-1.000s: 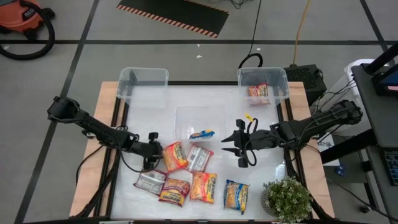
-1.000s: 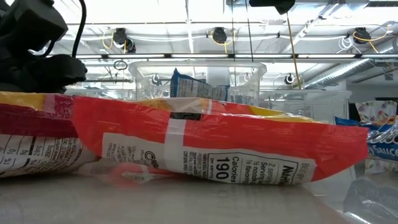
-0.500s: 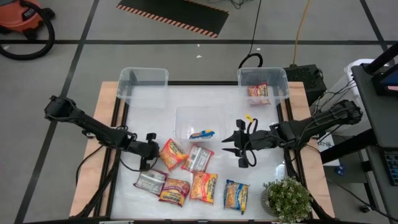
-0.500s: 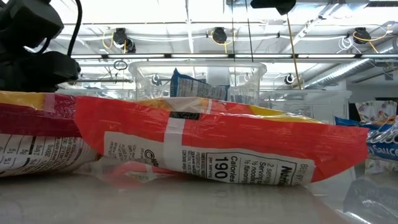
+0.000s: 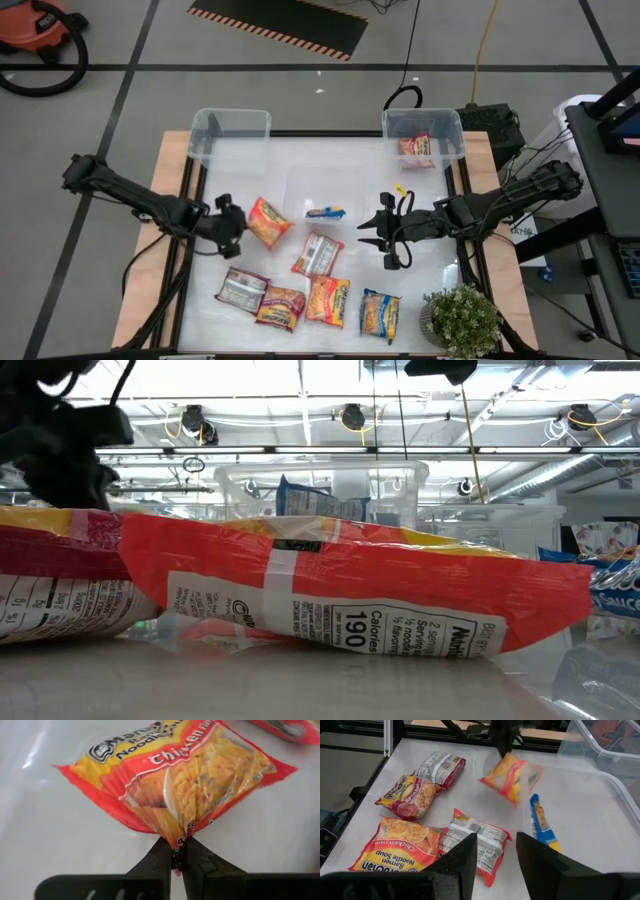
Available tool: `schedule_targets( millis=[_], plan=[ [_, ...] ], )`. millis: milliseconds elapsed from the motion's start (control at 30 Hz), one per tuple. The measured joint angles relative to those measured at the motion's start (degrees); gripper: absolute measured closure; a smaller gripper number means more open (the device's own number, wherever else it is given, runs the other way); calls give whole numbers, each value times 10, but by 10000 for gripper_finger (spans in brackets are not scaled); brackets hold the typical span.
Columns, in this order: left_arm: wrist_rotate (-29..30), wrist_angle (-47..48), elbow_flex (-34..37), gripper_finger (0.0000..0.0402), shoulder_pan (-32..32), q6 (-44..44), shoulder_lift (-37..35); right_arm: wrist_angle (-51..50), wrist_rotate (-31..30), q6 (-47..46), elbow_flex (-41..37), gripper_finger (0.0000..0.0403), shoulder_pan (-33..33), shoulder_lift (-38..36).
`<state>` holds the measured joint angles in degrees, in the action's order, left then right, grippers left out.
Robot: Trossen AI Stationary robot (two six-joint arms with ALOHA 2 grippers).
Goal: Sort Maruchan noodles
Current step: Put the top left orange noodle pack into the top left transparent bin
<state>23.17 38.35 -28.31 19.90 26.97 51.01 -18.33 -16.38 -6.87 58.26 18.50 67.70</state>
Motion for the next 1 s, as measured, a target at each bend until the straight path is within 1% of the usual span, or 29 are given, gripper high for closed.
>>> schedule_targets(
  millis=[100, 167, 233, 333, 433, 567, 733, 867, 1000],
  plan=[
    [38, 45, -45, 381, 0, 27, 0, 0, 0, 0, 0, 273, 0, 0],
    [65, 57, -73, 382, 0, 36, 0, 0, 0, 0, 0, 273, 0, 0],
    [83, 59, -102, 382, 0, 35, 0, 0, 0, -3, 0, 273, 0, 0],
    [107, 87, -142, 382, 0, 26, 0, 0, 0, -15, 0, 273, 0, 0],
    [141, 132, -175, 383, 0, 28, 0, 0, 0, -17, 0, 273, 0, 0],
    [200, 187, -209, 383, -14, 65, 0, 0, 0, -17, 0, 273, 0, 0],
    [237, 185, -218, 384, -64, 61, 0, 0, -3, -17, 0, 273, 0, 0],
    [263, 186, -218, 384, -128, 38, 3, 0, -3, -17, 0, 273, 0, 0],
    [264, 186, -218, 384, -197, 9, 3, 0, -3, -17, 0, 273, 0, 0]
  ],
)
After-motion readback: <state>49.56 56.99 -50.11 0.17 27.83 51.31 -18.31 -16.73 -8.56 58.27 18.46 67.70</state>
